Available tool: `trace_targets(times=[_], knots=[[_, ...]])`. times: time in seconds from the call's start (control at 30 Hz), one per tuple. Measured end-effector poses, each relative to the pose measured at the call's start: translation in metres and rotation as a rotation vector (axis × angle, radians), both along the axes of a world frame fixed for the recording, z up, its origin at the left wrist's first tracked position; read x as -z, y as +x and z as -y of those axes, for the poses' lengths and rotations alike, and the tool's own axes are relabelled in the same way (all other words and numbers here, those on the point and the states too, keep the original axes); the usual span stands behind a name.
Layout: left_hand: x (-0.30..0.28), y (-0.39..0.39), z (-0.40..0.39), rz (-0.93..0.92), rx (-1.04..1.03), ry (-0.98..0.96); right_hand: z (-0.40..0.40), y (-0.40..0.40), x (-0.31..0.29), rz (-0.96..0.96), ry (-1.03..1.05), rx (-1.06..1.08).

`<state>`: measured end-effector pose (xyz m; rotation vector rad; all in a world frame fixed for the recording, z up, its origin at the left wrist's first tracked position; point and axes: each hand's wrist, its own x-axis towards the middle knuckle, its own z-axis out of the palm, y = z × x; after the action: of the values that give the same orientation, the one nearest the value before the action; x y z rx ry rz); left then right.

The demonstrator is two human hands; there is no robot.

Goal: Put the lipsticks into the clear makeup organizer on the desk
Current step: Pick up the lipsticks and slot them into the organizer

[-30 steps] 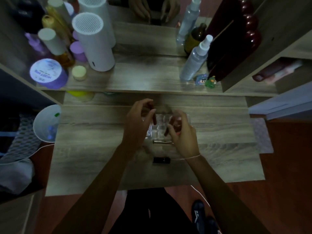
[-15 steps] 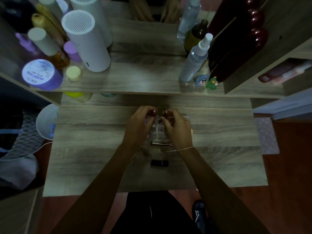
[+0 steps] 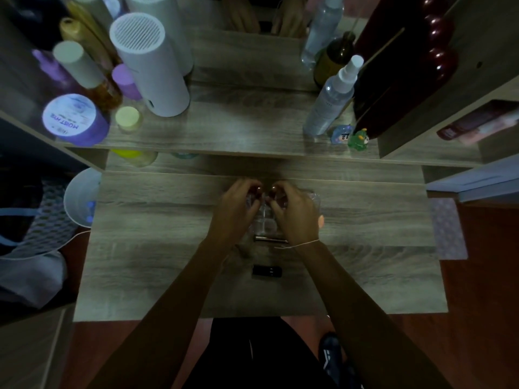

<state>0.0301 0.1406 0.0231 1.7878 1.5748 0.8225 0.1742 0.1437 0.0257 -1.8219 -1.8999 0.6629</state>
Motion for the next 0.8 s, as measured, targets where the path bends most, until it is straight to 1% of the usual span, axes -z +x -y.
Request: trace_targets(times=[0.13, 0.53, 0.67, 0.8], knots=[[-0.002, 0.0, 0.001, 0.006, -0.003, 0.019, 0.0, 0.001, 0.001, 0.008, -0.005, 0.011], [-0.008, -0.001, 0.006, 0.026, -0.042, -0.005, 0.001, 0.004, -0.004, -0.004, 0.021, -0.015], [-0.015, -0.004, 0.013, 0.02, -0.073, 0.038, 0.011, 0.013, -0.019, -0.053, 0.07, -0.015], [-0.021, -0.006, 0.025, 0.045, -0.135, 0.112, 0.033, 0.034, -0.035, -0.077, 0.146, 0.034]])
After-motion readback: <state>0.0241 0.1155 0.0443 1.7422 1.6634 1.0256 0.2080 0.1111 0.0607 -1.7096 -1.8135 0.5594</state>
